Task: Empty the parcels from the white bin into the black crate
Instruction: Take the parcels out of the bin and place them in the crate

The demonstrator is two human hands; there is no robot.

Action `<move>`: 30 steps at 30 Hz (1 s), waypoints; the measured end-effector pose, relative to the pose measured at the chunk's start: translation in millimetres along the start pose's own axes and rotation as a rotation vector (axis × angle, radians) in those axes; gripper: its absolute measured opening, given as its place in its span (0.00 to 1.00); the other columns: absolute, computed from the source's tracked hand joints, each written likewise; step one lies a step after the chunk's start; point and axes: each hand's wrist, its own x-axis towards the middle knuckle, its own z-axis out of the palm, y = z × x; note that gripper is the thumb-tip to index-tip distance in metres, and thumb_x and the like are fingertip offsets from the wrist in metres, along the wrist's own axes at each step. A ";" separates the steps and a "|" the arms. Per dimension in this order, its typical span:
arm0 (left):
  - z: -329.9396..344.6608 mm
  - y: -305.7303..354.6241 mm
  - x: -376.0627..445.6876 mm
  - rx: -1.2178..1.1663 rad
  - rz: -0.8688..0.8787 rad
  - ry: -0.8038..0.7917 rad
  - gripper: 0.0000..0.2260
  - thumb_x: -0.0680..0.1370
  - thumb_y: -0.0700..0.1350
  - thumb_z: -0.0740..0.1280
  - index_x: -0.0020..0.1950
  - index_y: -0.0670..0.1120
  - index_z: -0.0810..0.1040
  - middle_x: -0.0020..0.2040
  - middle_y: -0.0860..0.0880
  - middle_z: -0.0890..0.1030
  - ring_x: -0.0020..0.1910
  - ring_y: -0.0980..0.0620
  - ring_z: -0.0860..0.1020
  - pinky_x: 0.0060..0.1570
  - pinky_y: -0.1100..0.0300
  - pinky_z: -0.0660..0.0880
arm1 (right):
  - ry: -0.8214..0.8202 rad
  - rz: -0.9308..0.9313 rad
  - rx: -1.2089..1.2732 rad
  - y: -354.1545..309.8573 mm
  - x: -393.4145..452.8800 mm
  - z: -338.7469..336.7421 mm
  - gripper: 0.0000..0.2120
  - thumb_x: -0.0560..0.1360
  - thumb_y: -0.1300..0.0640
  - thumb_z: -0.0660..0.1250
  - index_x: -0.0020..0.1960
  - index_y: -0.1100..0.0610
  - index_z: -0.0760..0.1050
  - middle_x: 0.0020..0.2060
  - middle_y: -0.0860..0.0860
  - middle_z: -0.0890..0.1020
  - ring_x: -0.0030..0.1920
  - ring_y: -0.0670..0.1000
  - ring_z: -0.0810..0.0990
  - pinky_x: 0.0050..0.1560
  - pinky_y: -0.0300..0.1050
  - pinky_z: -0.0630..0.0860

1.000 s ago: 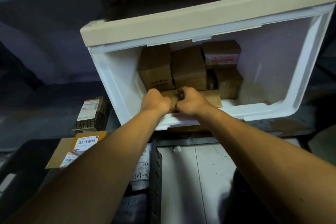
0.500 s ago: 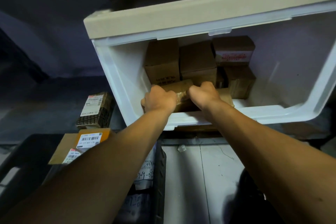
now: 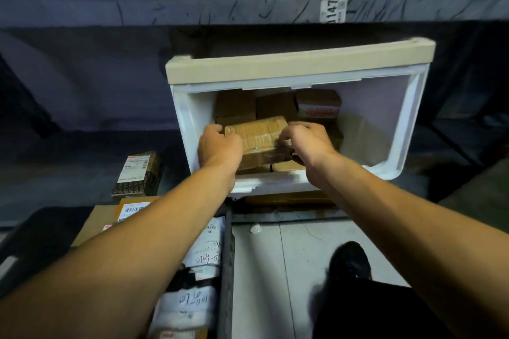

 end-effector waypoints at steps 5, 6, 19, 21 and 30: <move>-21.2 12.6 -34.9 -0.214 -0.133 -0.154 0.04 0.80 0.42 0.66 0.51 0.47 0.80 0.49 0.46 0.83 0.46 0.49 0.82 0.37 0.55 0.80 | 0.114 0.038 0.168 -11.0 -33.5 -20.4 0.06 0.76 0.62 0.69 0.42 0.54 0.77 0.41 0.52 0.79 0.43 0.50 0.76 0.40 0.43 0.72; -26.3 14.5 -40.4 -0.231 -0.130 -0.169 0.03 0.80 0.42 0.67 0.48 0.48 0.80 0.47 0.47 0.83 0.46 0.50 0.82 0.35 0.58 0.77 | 0.114 0.059 0.209 -12.4 -37.7 -20.2 0.04 0.76 0.62 0.69 0.44 0.54 0.77 0.42 0.52 0.79 0.44 0.50 0.76 0.41 0.45 0.73; -100.9 3.2 -27.3 -0.276 -0.222 -0.362 0.09 0.76 0.39 0.73 0.55 0.50 0.83 0.54 0.45 0.84 0.54 0.46 0.83 0.54 0.50 0.81 | -0.102 0.194 0.239 -2.0 -59.3 29.1 0.16 0.76 0.53 0.70 0.63 0.54 0.78 0.56 0.56 0.82 0.53 0.55 0.80 0.40 0.48 0.76; -105.6 5.2 -24.5 -0.289 -0.207 -0.386 0.11 0.77 0.39 0.72 0.57 0.50 0.82 0.55 0.45 0.84 0.53 0.46 0.83 0.52 0.51 0.81 | -0.175 0.230 0.234 -6.6 -58.0 28.6 0.16 0.77 0.49 0.69 0.63 0.53 0.78 0.55 0.55 0.83 0.52 0.54 0.81 0.40 0.47 0.76; -116.7 7.8 -21.3 -0.439 -0.354 -0.427 0.19 0.77 0.47 0.73 0.65 0.43 0.76 0.59 0.39 0.80 0.52 0.40 0.83 0.45 0.46 0.83 | -0.255 0.332 0.287 -15.9 -62.2 28.6 0.11 0.80 0.50 0.65 0.57 0.55 0.78 0.43 0.55 0.83 0.43 0.52 0.82 0.30 0.41 0.78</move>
